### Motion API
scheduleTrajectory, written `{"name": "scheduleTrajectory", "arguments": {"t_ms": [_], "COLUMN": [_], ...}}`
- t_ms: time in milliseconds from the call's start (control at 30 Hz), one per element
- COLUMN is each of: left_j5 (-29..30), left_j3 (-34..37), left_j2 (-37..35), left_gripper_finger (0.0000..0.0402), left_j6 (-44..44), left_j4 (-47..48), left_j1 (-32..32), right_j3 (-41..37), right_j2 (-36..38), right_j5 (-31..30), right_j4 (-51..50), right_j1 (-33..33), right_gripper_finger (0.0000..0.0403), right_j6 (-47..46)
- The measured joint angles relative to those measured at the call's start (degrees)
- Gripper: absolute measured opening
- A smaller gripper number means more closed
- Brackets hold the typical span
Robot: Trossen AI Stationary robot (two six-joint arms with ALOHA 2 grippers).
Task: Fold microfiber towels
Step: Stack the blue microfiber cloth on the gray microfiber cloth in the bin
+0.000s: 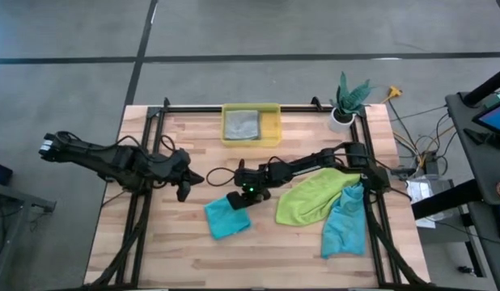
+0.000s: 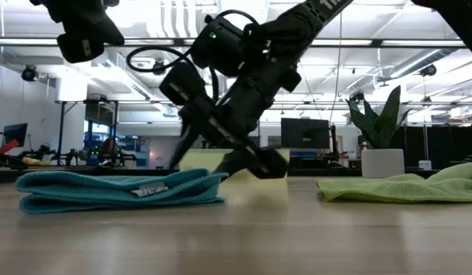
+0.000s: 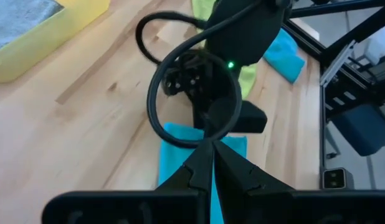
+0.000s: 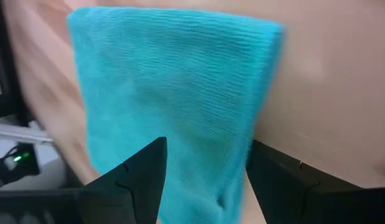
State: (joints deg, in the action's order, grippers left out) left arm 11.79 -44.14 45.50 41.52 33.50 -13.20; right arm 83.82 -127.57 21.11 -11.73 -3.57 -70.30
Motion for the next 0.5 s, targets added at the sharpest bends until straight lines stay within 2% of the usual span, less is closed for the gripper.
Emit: {"name": "scheduleTrajectory", "arguments": {"t_ms": [300,500], "left_j5": [-0.82,-1.29], "left_j3": [-0.11,-1.02], "left_j2": [-1.17,-1.55], "left_gripper_finger": [0.0000,0.0000], "left_j6": [0.20,0.28], "left_j4": [0.06,-0.07], "left_j1": [-0.01,-0.03], "right_j3": [0.21,0.21], "right_j2": [-3.42,-5.38], "right_j5": [2.44,1.58], "right_j4": [5.75,9.30], "right_j1": [-0.20,-0.31], "right_gripper_finger": [0.0204,0.0165], "right_j6": [-1.32,-1.85]}}
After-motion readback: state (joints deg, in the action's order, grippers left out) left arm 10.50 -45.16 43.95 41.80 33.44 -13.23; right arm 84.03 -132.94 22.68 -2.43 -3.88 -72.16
